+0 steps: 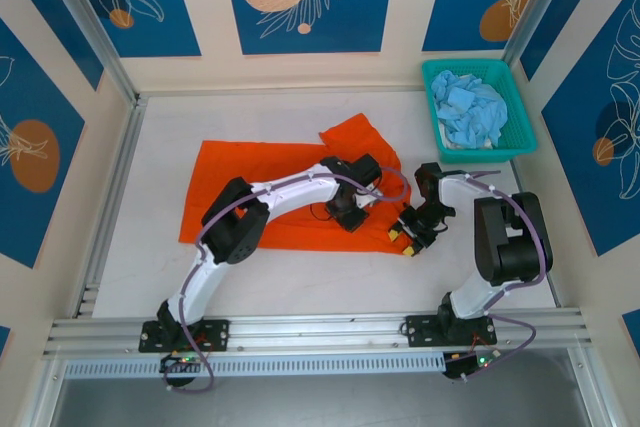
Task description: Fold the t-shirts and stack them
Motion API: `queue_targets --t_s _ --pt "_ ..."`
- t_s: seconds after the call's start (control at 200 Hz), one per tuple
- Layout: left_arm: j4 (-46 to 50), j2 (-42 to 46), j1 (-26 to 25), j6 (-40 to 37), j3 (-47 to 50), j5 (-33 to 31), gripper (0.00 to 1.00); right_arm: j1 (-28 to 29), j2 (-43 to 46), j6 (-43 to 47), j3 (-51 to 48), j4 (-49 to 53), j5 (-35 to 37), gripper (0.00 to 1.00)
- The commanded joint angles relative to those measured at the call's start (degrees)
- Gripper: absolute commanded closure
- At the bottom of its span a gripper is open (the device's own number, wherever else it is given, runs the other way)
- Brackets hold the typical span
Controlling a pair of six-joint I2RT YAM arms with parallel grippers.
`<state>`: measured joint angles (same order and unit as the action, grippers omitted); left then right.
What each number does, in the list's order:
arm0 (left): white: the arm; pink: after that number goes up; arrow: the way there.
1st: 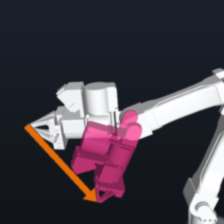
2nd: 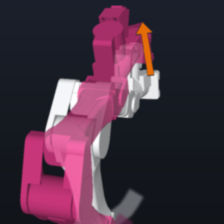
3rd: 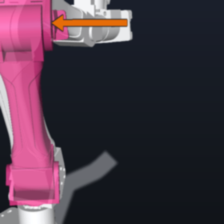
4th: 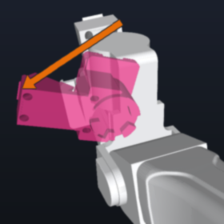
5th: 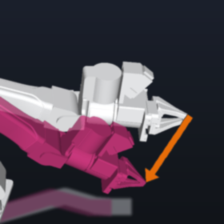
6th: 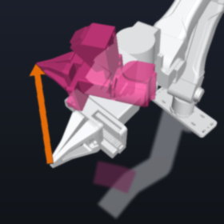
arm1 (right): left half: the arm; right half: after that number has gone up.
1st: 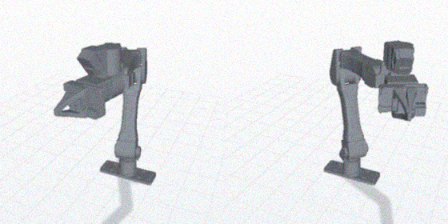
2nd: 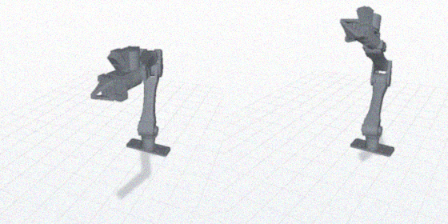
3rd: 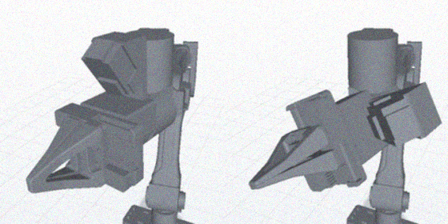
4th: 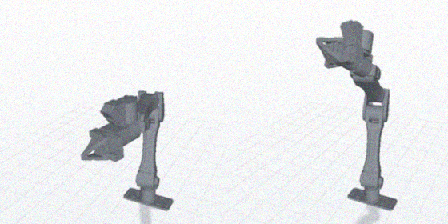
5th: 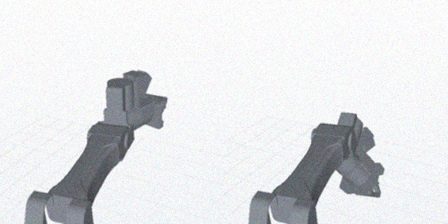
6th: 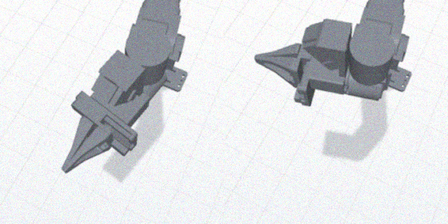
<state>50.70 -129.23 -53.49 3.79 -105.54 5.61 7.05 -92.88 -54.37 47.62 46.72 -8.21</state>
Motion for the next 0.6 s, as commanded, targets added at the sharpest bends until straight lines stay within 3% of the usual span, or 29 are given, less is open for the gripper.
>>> queue_targets --t_s 0.0,0.055,0.595 --pt "1.9 0.0 0.3 0.0 -1.9 -1.0 0.95 0.1 -2.0 0.1 -0.3 -0.9 0.7 0.56" --pt "1.9 0.2 0.5 0.0 -2.0 -1.7 1.0 0.1 -2.1 0.3 -0.2 -0.9 0.7 0.57" --pt "1.2 2.1 5.0 3.3 -4.2 -5.3 1.0 0.3 -4.5 0.3 2.2 0.4 1.0 0.57"
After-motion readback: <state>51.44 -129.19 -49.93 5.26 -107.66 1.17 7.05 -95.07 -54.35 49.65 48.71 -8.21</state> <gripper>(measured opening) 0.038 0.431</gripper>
